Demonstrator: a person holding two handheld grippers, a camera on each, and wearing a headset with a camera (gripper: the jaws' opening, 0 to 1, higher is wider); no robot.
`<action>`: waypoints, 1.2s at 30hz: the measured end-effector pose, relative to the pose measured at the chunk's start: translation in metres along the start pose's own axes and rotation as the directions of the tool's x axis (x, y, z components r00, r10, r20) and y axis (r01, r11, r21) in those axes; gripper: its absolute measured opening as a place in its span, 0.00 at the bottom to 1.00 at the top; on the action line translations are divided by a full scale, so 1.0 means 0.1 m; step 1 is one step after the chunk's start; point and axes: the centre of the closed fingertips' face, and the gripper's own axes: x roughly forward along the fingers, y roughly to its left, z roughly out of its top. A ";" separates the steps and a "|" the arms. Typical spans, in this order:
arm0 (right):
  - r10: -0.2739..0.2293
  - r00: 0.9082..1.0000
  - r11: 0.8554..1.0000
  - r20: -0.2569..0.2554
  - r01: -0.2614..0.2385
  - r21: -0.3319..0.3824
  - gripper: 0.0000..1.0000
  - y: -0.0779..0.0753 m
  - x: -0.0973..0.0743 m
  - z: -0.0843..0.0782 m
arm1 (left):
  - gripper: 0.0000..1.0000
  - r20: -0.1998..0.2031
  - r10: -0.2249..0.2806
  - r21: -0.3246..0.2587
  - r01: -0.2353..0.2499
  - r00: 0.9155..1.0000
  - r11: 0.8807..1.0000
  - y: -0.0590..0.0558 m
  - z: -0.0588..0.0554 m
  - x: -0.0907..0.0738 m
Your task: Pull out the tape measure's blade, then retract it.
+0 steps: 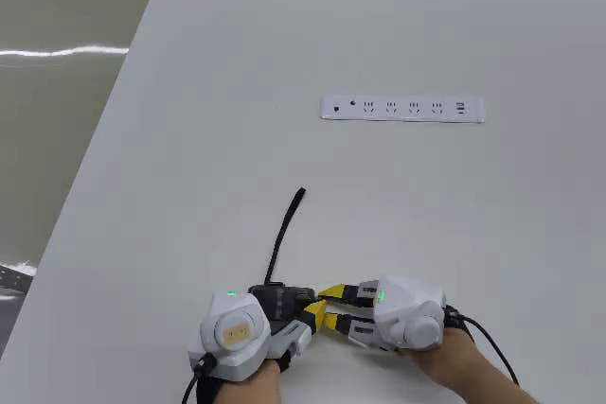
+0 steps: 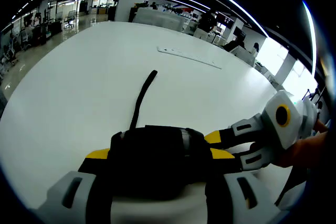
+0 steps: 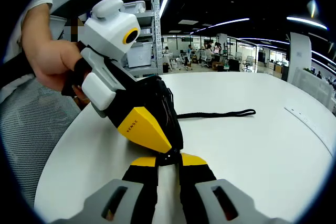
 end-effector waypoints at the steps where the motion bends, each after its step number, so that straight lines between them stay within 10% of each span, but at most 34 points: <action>1: 0.000 1.000 1.000 0.000 0.000 -0.001 0.14 0.00 0.00 0.00 | 0.69 0.000 -0.002 0.012 0.002 1.000 1.000 0.00 0.00 0.00; 36: -0.063 0.998 0.995 0.016 0.061 0.080 0.31 -0.08 -0.22 -0.02 | 0.81 0.004 -0.066 0.102 0.065 0.998 0.993 -0.07 0.04 -0.06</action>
